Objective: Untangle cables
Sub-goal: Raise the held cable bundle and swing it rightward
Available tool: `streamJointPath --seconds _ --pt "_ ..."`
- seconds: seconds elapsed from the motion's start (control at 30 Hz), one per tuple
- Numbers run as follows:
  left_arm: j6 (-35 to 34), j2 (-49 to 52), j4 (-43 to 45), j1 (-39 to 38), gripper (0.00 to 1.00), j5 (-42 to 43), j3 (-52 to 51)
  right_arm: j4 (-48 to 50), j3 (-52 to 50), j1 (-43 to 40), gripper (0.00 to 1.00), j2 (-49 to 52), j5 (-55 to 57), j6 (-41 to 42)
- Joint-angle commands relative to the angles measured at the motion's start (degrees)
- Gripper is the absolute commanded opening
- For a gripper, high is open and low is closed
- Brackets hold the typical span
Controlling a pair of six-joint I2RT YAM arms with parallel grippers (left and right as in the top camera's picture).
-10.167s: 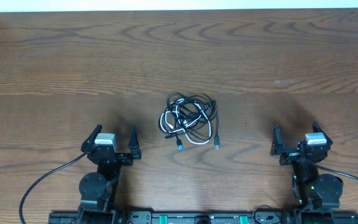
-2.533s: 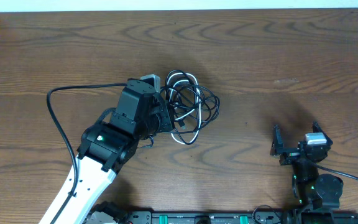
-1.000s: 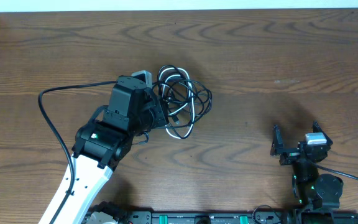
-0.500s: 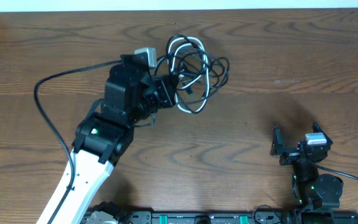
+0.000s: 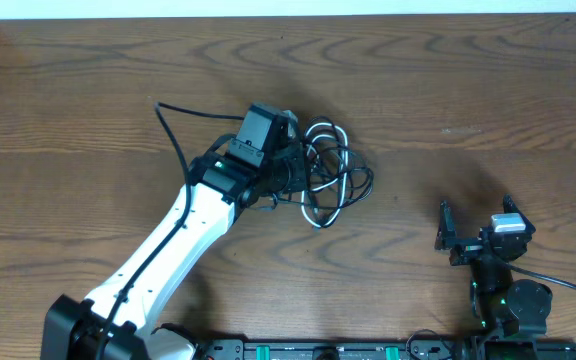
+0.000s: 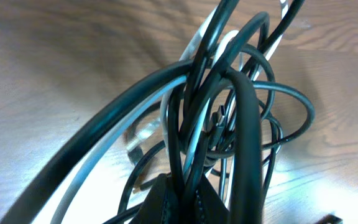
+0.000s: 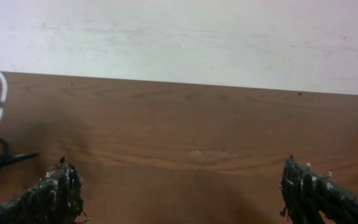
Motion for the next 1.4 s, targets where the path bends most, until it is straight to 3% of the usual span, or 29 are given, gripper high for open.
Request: streamJointPath --seconds 0.0,0.13,0.23,0.3,0.37,0.43,0.6,0.9,1.37 --pt "-0.4 0.3 3.7 -0.2 0.07 10.8 0.4 -0.2 -0.1 -0.2 0.99 -0.4 0.5 0.6" --pt "0.0 0.3 10.4 -1.7 0.07 18.7 0.4 -0.2 -0.1 -0.3 0.99 -0.4 0.5 0.6" --pt "10.7 0.6 8.9 -4.2 0.08 18.1 0.4 -0.2 -0.1 -0.3 0.99 -0.4 0.5 0.5" --pt "19.7 1.1 3.6 -5.9 0.08 12.3 0.4 -0.2 -0.1 -0.2 0.99 -0.4 0.5 0.6" --pt "23.9 1.7 -1.1 -7.2 0.08 1.7 0.4 -0.2 -0.1 -0.2 0.99 -0.4 0.5 0.6" --pt "23.0 2.7 -4.2 -8.2 0.08 -7.9 0.4 -0.2 -0.1 -0.3 0.99 -0.4 0.5 0.6" --pt "21.2 3.3 -1.8 -9.2 0.08 0.8 0.4 -0.2 -0.1 -0.3 0.99 -0.4 0.5 0.6" --pt "21.4 3.3 2.2 -9.4 0.08 7.3 0.6 -0.2 -0.1 -0.2 0.99 -0.4 0.5 0.6" --pt "20.4 2.2 2.1 -4.0 0.08 7.1 0.7 -0.2 -0.1 -0.2 0.99 -0.4 0.5 0.6"
